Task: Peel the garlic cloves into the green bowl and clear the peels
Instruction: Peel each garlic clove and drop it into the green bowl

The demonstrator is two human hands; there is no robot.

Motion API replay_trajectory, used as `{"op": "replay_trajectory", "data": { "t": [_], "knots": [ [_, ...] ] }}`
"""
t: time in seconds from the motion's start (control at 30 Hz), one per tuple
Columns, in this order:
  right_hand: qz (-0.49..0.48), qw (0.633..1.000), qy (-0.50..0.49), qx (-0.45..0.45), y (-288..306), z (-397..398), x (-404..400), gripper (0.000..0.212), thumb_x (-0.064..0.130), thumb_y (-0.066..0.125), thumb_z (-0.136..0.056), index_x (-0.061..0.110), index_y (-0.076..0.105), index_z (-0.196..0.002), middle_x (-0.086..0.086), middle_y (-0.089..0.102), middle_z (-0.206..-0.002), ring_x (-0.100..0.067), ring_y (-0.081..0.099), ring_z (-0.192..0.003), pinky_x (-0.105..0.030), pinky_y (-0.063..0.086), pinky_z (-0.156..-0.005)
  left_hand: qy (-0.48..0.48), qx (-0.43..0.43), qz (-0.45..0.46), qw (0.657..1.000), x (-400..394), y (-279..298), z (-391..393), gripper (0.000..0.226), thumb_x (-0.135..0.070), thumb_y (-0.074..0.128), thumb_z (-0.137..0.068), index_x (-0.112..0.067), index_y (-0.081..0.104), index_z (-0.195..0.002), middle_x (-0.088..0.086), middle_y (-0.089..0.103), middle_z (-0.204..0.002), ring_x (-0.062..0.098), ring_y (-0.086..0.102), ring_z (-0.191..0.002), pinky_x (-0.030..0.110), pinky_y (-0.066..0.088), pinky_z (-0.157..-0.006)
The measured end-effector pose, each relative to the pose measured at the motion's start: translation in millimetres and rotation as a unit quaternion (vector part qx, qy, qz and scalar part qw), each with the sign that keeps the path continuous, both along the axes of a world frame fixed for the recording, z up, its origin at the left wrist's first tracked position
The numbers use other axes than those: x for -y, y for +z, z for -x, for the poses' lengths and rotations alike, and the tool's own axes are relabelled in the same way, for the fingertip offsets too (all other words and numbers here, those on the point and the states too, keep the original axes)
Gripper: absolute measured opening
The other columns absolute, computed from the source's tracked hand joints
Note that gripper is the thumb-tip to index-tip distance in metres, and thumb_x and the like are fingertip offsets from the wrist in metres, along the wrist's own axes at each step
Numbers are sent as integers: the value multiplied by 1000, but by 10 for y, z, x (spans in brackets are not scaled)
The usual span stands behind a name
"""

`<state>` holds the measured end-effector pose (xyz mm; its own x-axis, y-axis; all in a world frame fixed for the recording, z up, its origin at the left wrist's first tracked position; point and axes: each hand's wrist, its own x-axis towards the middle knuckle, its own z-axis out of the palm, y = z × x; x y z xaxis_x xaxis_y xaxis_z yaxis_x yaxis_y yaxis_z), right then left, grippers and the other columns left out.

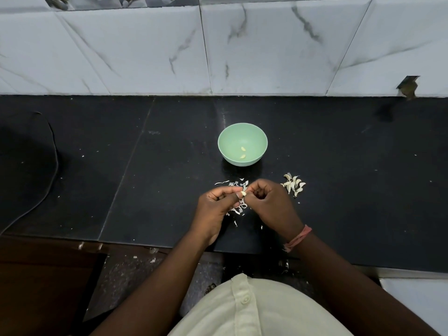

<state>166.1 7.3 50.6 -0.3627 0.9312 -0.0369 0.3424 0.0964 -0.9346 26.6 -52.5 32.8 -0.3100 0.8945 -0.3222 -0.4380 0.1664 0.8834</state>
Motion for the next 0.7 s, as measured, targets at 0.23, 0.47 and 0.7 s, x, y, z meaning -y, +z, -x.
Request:
{"op": "replay_trajectory", "data": {
  "t": [0.23,0.47,0.7],
  "knots": [
    [25,999,-10,-40,-45,18,-20,8,9,68,-85,8,68,-78,-11,69,-70,-7,53,-58,-25,45,-56,-25,82,-8,996,-16,-3,-51,21,2,62,-92,-3,75,-108,20,72,-110,19,69,-94,22,56,-82],
    [39,998,-2,-51,-64,32,-16,9,12,67,-88,9,68,-79,-6,69,-69,-8,56,-60,-31,47,-59,-12,72,-12,997,-23,-27,-56,21,-3,66,-90,-2,74,-109,16,74,-105,16,68,-89,20,56,-77],
    [74,995,-26,-67,-88,55,-25,12,8,58,-91,9,66,-82,9,59,-61,-7,50,-56,-26,41,-60,-8,109,1,994,-17,-66,-38,26,-15,68,-88,-5,74,-111,12,73,-103,13,65,-88,24,56,-79]
  ]
}}
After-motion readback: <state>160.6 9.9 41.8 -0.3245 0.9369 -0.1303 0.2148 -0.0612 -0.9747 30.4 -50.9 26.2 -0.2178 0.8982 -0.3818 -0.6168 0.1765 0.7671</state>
